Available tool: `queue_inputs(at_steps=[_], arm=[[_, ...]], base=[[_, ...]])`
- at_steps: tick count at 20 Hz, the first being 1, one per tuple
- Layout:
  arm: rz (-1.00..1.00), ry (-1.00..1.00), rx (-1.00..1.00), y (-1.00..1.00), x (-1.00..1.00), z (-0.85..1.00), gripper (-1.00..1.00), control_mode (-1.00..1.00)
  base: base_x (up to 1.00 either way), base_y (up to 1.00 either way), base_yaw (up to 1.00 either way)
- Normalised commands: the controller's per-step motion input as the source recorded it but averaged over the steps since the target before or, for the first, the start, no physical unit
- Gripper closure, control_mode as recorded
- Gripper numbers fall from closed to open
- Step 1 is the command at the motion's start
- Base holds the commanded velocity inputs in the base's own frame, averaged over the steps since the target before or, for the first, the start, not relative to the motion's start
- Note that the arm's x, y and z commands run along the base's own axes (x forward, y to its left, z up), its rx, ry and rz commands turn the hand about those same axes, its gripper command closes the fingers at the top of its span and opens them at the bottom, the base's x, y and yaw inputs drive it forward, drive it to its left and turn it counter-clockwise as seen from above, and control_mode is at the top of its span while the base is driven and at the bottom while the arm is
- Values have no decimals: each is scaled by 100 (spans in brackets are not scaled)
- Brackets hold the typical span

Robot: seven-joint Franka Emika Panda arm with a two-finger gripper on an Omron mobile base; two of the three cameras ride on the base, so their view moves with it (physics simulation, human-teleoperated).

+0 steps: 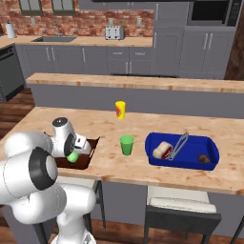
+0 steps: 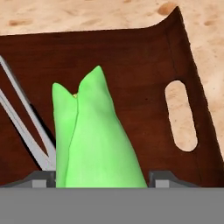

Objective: Gather the corn and avocado from the fridge and place them on a tray on the dining counter. Then gather the steak and chicken drumstick from the fridge and place them on the other tray.

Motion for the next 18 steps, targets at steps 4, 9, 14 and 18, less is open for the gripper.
queue_inputs(at_steps=[4,9,14,18], arm=[[0,0,0,0,21,-26,-100,-100],[0,-2,0,0,1,-5,-100,-100],[0,-9,0,-1,-23,20,-100,-100],[0,-9,0,-2,-33,41,-100,-100]], base=[[0,0,0],[0,0,0],[0,0,0],[0,0,0]])
